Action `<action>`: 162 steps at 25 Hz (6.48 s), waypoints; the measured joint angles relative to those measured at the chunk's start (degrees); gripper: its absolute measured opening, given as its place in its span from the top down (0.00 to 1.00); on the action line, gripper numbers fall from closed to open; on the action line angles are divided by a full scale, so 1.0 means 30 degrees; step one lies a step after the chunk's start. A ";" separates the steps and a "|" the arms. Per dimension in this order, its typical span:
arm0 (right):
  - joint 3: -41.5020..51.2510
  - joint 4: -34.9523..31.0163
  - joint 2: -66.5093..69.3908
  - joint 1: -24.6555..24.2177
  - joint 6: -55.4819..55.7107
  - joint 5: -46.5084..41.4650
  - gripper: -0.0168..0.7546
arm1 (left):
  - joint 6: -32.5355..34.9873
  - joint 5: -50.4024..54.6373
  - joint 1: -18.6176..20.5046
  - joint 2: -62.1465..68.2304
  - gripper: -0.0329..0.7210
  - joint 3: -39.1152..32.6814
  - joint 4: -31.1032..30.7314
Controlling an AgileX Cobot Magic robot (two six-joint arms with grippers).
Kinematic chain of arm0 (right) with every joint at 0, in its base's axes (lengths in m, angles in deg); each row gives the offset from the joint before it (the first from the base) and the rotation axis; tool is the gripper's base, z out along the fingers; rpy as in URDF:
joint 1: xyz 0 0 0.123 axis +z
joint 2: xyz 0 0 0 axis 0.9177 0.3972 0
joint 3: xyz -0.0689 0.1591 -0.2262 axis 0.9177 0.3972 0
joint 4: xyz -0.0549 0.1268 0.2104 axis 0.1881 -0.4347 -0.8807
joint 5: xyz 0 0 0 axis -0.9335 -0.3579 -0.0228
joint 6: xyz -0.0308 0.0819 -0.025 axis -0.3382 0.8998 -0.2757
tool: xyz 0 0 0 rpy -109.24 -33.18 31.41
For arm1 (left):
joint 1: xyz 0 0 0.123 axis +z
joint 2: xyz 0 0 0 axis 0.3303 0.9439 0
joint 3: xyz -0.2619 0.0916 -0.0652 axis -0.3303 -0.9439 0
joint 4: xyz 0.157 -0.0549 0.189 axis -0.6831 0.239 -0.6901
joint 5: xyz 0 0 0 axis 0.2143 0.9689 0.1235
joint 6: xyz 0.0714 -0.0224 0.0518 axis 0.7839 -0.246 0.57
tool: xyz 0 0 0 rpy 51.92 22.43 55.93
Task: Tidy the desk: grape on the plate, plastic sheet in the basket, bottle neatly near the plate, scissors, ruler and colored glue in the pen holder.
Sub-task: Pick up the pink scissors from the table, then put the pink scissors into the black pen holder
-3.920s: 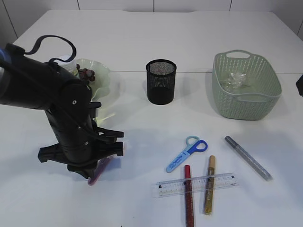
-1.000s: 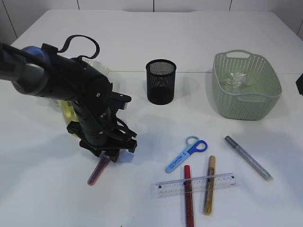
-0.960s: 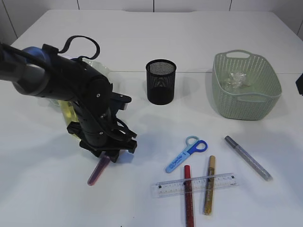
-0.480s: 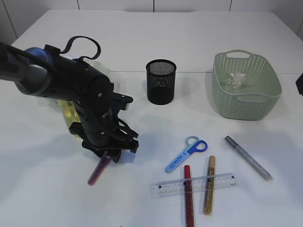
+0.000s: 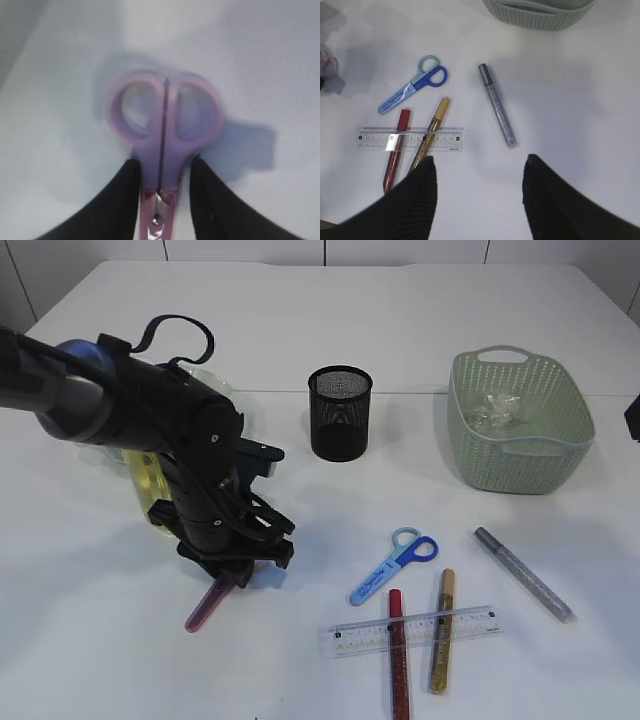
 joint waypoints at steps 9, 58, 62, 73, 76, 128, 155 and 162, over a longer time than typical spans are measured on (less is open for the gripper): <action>0.0000 0.0000 0.0000 0.0000 0.0000 0.0000 0.41 | 0.0345 0.0309 0.0000 0.0000 0.72 0.0039 0.0043; 0.0000 0.0000 0.0000 0.0000 -0.0035 0.0000 0.41 | 0.0586 0.1316 0.0000 -0.2591 0.78 -0.0183 -0.0030; 0.0000 0.0000 0.0000 0.0000 -0.0035 0.0000 0.41 | 0.0586 0.1192 0.0000 -0.3155 0.78 -0.0183 0.0004; 0.0000 -0.0177 0.0000 0.0000 -0.0035 0.0000 0.41 | 0.0586 0.0576 0.0000 -0.4081 0.78 0.0215 0.0104; 0.0000 -0.0177 0.0000 0.0000 -0.0035 0.0000 0.41 | 0.0586 0.0576 0.0000 -0.4081 0.78 0.1034 0.0313; 0.0000 -0.5661 0.1775 0.0000 -0.2512 0.2448 0.41 | 0.0621 -0.7711 0.0000 -0.4673 0.78 0.2736 0.1639; 0.0000 -0.5221 0.1775 0.0000 -0.2512 0.2182 0.41 | 0.0621 -1.1009 0.0000 -0.2224 0.78 0.4628 0.1809; 0.0000 -0.5184 0.1775 0.0000 -0.2523 0.2064 0.41 | 0.0621 -1.0980 0.0244 -0.1085 0.78 0.5810 0.1861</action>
